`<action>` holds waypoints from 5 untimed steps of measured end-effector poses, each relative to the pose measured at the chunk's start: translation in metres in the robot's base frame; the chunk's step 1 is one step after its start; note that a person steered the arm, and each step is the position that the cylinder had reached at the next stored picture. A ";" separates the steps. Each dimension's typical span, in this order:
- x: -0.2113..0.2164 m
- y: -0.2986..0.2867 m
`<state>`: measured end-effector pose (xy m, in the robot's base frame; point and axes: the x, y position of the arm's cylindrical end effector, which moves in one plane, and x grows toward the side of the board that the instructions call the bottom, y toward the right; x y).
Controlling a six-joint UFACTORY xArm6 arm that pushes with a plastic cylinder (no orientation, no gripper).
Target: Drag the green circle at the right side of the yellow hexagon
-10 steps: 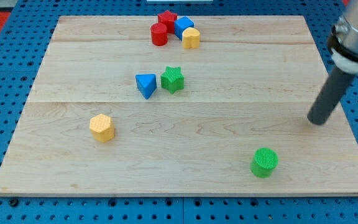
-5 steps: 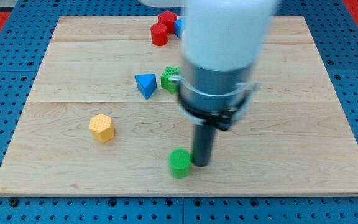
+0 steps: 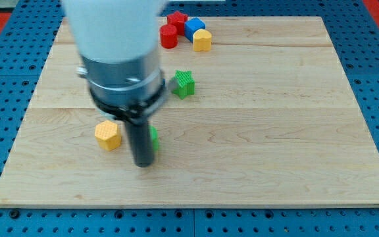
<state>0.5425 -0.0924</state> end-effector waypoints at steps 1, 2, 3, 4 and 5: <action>-0.007 -0.017; -0.006 -0.017; -0.006 -0.016; -0.006 -0.017; 0.026 0.006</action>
<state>0.5685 -0.0864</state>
